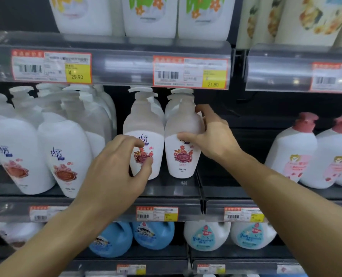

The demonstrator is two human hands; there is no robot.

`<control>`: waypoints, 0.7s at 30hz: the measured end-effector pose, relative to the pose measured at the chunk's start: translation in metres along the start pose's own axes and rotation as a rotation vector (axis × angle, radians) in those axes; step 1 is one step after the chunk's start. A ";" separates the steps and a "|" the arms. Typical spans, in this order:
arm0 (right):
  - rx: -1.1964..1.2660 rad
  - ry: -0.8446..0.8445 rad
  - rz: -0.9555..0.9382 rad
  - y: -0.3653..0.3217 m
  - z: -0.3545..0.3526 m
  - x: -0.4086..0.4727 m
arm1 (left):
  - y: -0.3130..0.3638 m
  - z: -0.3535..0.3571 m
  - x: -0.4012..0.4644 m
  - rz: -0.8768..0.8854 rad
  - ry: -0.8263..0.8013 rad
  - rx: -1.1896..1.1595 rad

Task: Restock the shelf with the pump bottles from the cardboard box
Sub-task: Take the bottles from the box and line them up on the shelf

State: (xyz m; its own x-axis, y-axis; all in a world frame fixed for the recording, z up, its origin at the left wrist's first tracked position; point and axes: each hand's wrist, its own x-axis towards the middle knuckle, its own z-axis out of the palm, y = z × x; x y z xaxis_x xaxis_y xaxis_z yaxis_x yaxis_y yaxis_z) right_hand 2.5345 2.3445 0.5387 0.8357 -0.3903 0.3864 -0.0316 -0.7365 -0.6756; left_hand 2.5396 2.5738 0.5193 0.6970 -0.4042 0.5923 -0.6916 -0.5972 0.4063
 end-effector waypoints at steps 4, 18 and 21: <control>-0.004 -0.009 -0.011 0.004 -0.005 -0.001 | -0.003 0.000 0.003 -0.007 0.017 -0.021; 0.214 0.127 0.154 0.021 -0.023 0.038 | -0.007 -0.001 0.021 0.028 0.053 0.007; 0.129 -0.044 0.092 0.015 -0.026 0.055 | -0.007 0.002 0.024 0.036 0.049 0.039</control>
State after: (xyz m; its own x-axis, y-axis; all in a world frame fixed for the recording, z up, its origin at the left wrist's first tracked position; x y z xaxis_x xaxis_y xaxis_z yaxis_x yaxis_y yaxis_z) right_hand 2.5656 2.2976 0.5665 0.8559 -0.4260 0.2932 -0.0407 -0.6207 -0.7830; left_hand 2.5614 2.5667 0.5291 0.6613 -0.3917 0.6397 -0.7072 -0.6099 0.3576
